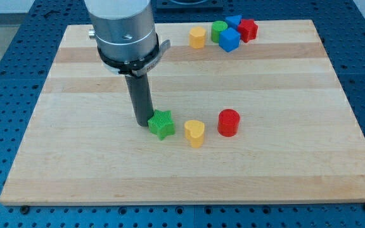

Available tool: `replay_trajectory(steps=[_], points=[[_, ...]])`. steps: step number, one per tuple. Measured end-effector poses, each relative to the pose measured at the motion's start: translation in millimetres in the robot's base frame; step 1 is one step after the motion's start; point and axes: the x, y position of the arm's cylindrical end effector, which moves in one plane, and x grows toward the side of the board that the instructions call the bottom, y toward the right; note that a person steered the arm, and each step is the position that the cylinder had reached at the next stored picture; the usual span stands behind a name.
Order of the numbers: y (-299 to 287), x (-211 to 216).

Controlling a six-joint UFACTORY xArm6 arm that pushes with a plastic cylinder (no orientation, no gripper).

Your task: Move the green star towards the yellow heart

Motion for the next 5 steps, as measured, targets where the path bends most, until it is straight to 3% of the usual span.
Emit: replay_trajectory(steps=[3, 4, 5], points=[[0.4, -1.2], [5.8, -36.6], [67.3, -51.4]])
